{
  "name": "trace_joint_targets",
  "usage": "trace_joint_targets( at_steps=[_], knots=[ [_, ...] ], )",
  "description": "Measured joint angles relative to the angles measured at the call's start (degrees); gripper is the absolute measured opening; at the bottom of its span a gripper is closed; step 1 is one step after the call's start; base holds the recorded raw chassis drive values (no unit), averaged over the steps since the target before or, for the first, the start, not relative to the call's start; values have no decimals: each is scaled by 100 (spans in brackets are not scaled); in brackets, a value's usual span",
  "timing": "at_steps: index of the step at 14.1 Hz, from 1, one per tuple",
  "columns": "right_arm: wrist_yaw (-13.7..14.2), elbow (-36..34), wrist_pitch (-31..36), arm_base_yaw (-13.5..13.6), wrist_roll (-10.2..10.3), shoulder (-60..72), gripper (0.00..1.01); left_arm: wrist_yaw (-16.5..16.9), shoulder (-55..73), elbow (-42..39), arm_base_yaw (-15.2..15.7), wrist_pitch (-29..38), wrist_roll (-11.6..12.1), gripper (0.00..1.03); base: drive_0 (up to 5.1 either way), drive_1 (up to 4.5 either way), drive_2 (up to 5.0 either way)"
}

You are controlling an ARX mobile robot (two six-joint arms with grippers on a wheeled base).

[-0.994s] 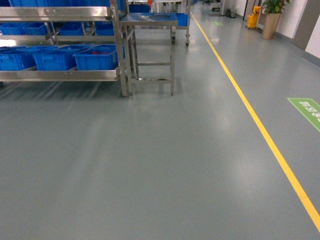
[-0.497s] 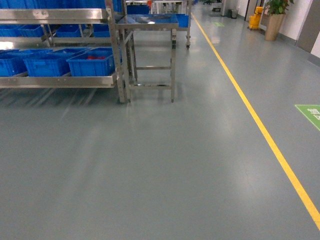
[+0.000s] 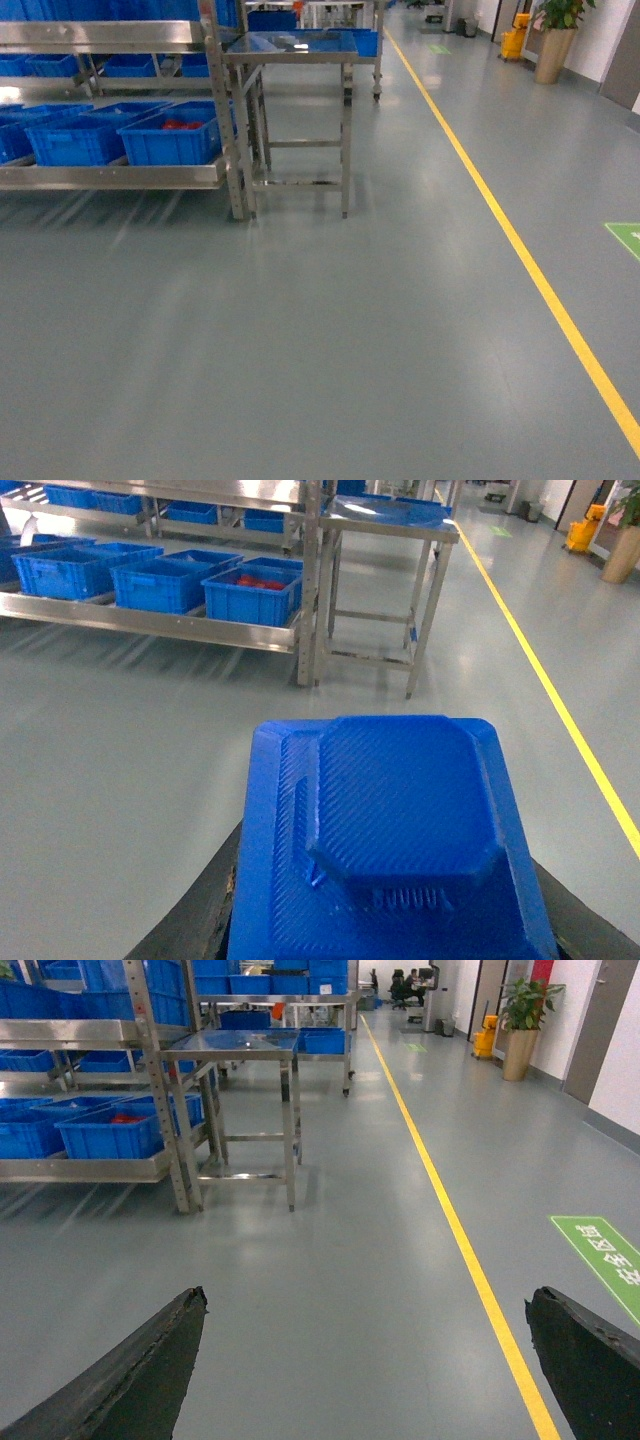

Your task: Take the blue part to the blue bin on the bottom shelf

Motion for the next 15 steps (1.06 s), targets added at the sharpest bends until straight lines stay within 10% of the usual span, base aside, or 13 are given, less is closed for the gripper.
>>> trace_joint_targets(
  at_steps=[15],
  knots=[
    [-2,0,4,0,0,0,98,13,4,0,0,11,0,43,1,409,-406]
  ],
)
